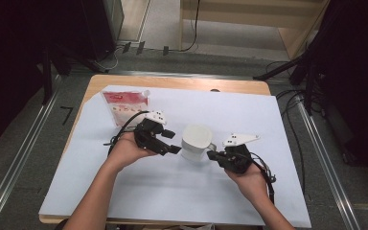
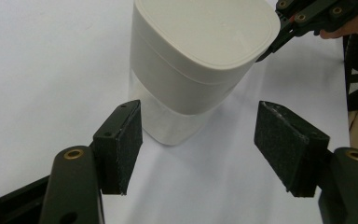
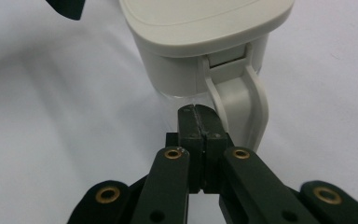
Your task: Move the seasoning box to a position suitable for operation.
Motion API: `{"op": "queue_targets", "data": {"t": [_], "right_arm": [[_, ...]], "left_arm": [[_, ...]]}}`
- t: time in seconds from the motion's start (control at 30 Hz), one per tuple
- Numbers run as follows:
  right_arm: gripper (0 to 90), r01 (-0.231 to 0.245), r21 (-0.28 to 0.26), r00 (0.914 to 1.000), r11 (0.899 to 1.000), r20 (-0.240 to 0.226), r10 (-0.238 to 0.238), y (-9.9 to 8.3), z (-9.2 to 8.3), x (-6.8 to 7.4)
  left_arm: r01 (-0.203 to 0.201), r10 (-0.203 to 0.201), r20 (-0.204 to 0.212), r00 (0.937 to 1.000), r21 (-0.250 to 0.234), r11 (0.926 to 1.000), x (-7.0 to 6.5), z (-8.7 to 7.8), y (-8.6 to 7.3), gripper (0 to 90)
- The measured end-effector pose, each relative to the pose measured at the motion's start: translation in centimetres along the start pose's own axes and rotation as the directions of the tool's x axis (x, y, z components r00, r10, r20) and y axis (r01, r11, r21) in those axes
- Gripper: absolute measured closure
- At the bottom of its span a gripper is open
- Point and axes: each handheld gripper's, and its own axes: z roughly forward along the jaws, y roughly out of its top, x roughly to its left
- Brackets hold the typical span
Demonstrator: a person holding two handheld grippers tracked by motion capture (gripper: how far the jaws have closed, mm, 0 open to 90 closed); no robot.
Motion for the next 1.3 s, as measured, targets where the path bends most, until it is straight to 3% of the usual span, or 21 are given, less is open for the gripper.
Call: {"op": "queue_targets", "data": {"t": [0.53,0.7,1.1,1.3], "right_arm": [[90.0,-0.045,0.008,0.9989,0.999,0.014,0.045,0.1,0.1,-1.9],[90.0,-0.065,0.008,0.9973,0.998,0.033,0.065,0.1,0.3,-2.5],[90.0,-0.054,0.004,0.9973,0.999,0.049,0.054,0.3,0.5,-3.4],[90.0,-0.053,0.009,0.9985,0.999,0.015,0.053,0.5,-0.1,-3.5]], "left_arm": [[-0.039,0.039,-0.013,0.9992,0.004,0.9992,-0.3,0.2,0.7,32.5],[-0.033,0.033,-0.016,0.9993,-0.007,0.9994,-0.1,-0.1,0.7,32.5],[-0.054,0.054,-0.025,0.9983,-0.011,0.9985,-0.3,1.2,0.8,33.3],[-0.045,0.045,-0.017,0.9988,-0.016,0.9988,0.0,1.4,1.0,36.4]]}}
